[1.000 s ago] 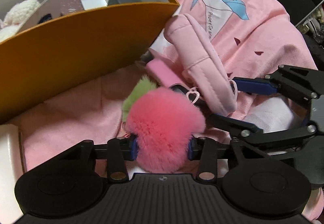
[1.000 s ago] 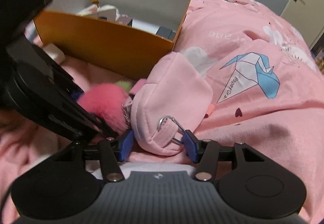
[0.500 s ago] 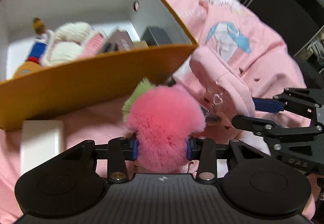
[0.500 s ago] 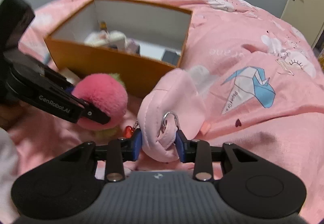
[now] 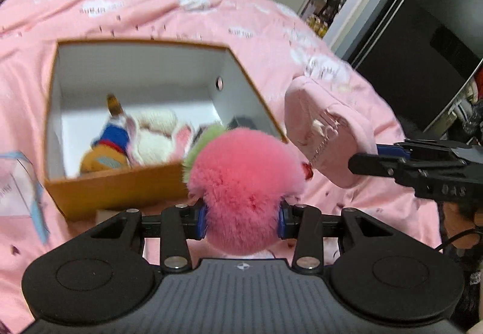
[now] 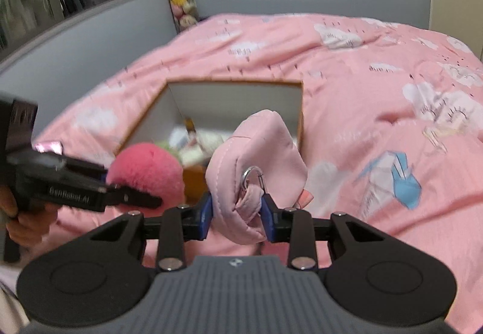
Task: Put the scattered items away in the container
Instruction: 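Grasp the pink pompom keychain with the left tool while the right tool grasps the pink pouch, then carry the pompom over the box with the left tool while the right tool lowers the pouch inside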
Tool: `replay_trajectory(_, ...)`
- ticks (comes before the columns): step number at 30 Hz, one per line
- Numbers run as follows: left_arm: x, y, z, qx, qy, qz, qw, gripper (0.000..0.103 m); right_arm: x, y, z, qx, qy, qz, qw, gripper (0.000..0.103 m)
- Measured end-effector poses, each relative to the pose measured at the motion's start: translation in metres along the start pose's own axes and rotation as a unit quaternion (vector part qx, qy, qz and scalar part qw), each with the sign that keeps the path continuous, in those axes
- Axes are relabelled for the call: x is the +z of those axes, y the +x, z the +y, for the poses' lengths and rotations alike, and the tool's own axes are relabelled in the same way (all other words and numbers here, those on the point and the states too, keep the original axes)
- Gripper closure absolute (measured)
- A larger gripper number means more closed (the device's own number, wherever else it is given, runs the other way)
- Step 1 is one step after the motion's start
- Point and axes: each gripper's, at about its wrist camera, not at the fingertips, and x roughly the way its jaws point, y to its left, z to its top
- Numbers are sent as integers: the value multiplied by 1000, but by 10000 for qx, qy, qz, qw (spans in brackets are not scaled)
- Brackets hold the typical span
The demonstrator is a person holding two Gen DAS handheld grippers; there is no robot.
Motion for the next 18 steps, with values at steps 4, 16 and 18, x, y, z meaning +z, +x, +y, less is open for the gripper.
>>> replay_trajectory(4,17,-16,6,280,77,-300,9991,56,23,10,5,78,-272,-238,9993,67)
replay_trajectory(16,69,-4,46,1348,153,-543,9893,57,70,116,16,-260,-1980,179,9797,67)
replay_trajectory(18,76,2,53,1472,165,-510,9876,57,74,136,16,-310,-2168,366,9750,67)
